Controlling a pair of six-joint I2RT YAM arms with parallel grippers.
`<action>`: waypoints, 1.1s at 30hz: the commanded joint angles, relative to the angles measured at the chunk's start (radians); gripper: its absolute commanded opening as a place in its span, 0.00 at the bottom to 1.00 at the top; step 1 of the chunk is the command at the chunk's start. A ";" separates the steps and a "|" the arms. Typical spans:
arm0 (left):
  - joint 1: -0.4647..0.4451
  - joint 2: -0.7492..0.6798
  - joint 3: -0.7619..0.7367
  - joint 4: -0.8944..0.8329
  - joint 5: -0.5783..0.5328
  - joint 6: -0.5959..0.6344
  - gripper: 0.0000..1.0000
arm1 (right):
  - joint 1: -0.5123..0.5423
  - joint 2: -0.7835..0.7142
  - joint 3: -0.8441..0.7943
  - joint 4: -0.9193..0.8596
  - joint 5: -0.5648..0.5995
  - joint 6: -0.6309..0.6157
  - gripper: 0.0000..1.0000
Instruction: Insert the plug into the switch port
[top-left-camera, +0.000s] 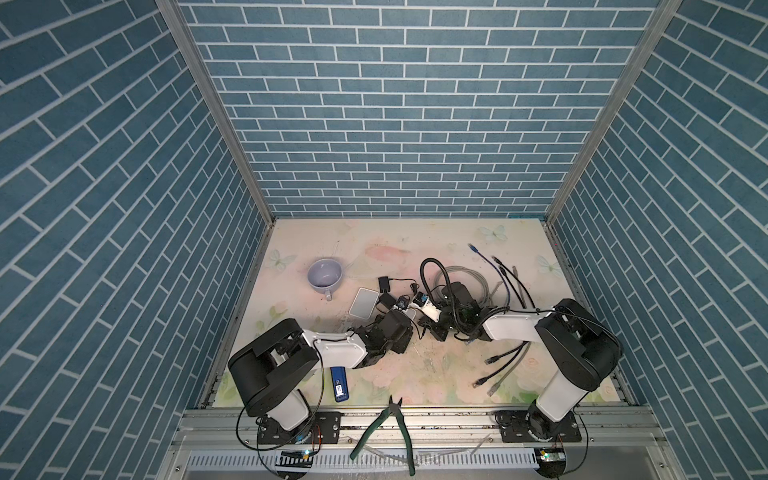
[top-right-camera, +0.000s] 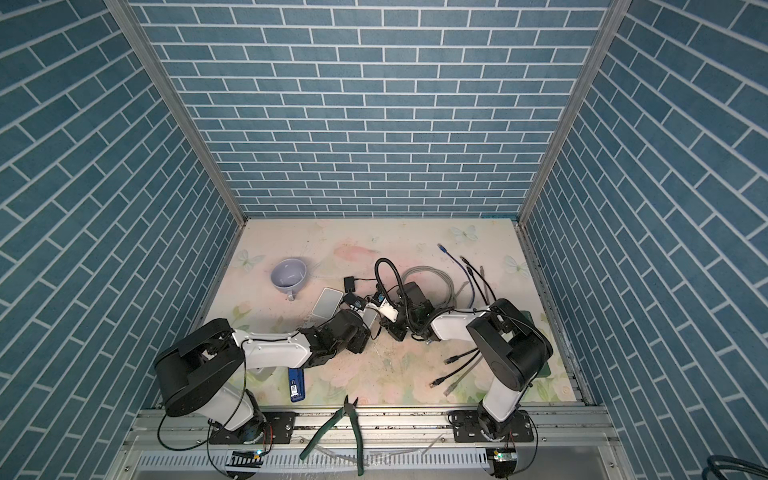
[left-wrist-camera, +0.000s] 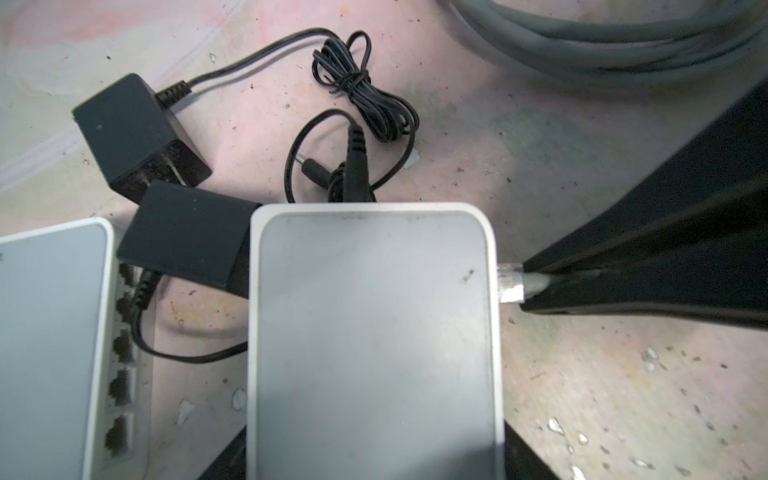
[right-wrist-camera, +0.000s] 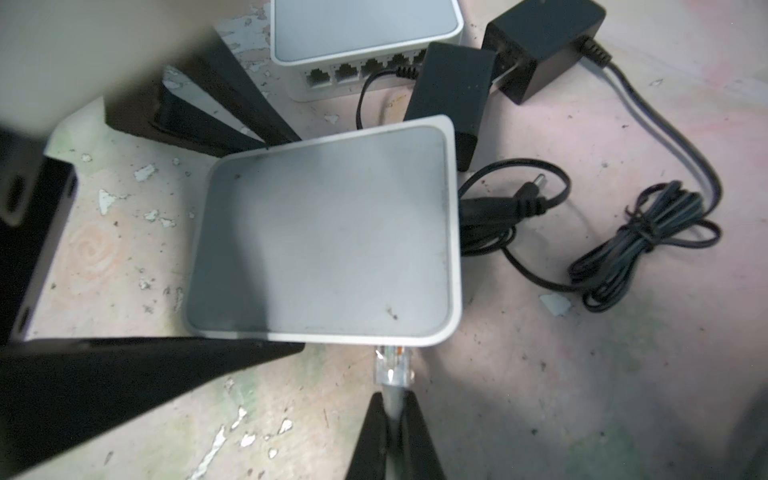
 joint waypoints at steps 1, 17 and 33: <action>-0.124 -0.005 0.069 0.128 0.242 0.086 0.62 | 0.026 -0.077 0.029 0.268 -0.005 -0.014 0.00; -0.041 -0.061 0.176 -0.128 0.020 -0.056 0.63 | -0.016 -0.303 -0.063 0.077 0.213 -0.120 0.39; -0.037 -0.013 0.126 -0.215 0.194 -0.061 0.64 | -0.084 -0.454 -0.073 -0.010 0.079 -0.077 0.46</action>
